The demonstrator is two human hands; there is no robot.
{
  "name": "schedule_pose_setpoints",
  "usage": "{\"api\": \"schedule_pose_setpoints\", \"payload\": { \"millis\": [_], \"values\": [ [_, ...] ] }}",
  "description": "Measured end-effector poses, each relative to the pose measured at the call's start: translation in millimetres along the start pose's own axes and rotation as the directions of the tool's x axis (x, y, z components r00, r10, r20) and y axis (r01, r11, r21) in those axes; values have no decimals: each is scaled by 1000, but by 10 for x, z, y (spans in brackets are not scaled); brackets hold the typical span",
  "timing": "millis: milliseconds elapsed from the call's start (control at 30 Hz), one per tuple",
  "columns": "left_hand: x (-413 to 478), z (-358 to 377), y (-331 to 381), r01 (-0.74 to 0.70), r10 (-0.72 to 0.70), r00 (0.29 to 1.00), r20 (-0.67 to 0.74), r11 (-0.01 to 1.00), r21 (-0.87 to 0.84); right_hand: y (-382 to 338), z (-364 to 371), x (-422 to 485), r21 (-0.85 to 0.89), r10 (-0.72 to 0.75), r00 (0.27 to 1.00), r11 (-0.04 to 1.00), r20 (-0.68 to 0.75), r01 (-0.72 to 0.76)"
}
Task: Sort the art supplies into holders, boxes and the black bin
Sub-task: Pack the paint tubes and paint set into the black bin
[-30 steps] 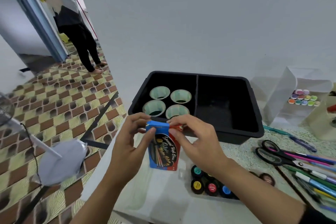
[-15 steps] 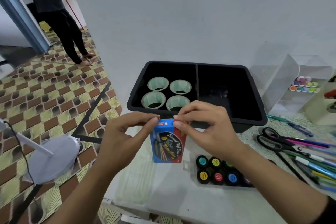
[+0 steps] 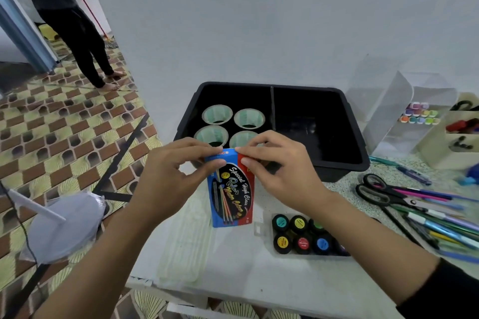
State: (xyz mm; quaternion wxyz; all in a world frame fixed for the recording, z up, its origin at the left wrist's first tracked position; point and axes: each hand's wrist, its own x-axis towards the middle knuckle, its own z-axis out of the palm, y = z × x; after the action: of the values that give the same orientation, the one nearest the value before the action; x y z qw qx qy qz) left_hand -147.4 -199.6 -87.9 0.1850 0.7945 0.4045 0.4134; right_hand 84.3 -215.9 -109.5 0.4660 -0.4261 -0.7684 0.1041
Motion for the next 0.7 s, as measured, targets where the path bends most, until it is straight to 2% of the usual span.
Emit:
{"api": "schedule_pose_setpoints", "payload": {
  "millis": [100,200,267,333,433,533,600,700],
  "values": [
    [30,40,-50,-7,7,1000,-22,1000,0,17,10,48,124,155,987,979,50,-160],
    [25,99,-115,111,-115,993,-13,977,-184,21,35,44,202,251,967,946,34,-253],
    [-14,165,-174,189,-170,981,93,946,-262,24,37,22,261,342,939,906,12,-334],
    [-55,265,-199,252,-189,958,217,917,-309,49,32,9,369,455,890,823,24,-431],
    [21,380,-122,263,-176,953,246,883,-388,100,-9,36,407,508,861,792,-25,-455],
    [311,435,53,208,-116,966,233,882,-422,141,-170,149,439,532,835,789,-140,-430],
    [565,501,194,220,-116,961,250,868,-445,208,-343,230,420,546,811,799,-208,-430],
    [935,731,416,276,-174,950,260,858,-433,345,-642,272,460,603,774,753,-194,-471]
  ]
}}
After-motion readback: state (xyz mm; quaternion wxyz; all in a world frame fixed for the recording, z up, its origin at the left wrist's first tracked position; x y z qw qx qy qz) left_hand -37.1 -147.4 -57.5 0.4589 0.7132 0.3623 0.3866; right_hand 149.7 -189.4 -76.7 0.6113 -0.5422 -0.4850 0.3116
